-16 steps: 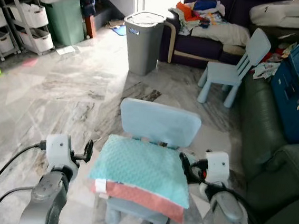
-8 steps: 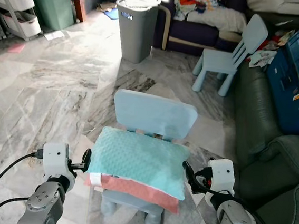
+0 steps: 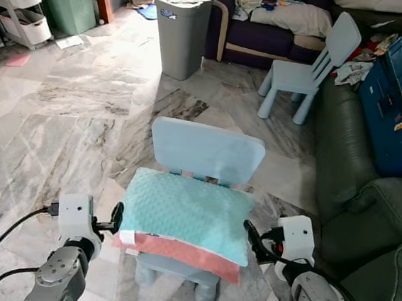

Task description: Move the pillow to the sofa

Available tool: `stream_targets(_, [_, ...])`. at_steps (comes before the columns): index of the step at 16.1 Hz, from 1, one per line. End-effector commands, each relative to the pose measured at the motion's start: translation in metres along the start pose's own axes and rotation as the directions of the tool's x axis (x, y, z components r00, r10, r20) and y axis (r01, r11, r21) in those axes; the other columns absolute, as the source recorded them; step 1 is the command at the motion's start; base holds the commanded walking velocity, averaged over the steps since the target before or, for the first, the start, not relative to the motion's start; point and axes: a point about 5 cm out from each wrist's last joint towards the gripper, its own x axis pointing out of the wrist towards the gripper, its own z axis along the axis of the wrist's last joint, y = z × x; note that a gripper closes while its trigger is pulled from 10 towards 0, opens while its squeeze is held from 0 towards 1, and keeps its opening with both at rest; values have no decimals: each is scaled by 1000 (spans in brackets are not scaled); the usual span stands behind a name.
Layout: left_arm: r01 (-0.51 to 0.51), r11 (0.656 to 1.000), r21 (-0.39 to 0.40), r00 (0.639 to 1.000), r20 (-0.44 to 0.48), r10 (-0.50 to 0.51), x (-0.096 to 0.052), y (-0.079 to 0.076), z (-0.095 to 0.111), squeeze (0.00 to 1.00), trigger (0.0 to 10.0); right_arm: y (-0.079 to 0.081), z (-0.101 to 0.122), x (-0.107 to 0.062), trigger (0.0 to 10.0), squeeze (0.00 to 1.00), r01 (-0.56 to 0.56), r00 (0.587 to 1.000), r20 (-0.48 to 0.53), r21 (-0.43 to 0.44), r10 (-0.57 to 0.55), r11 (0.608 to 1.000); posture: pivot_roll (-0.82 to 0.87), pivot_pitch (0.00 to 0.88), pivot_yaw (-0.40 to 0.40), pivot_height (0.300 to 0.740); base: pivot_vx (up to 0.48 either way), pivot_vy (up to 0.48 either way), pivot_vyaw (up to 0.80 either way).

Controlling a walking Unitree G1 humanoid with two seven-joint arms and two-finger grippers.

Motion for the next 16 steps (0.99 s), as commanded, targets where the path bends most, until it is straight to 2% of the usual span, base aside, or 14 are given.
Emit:
stream_targets(1, [-5, 1000, 5, 1000, -3, 5, -2, 1, 1, 0, 10000, 0, 7, 1, 10000, 0, -8, 1000, 20, -3, 8, 1000, 5, 139, -28, 719, 0, 0, 0])
stream_targets(16, [-20, 1000, 12, 1000, -13, 20, -6, 3, 0, 0, 10000, 1, 10, 6, 10000, 0, -15, 1000, 26, -9, 15, 1000, 8, 158, -27, 553, 0, 0, 0])
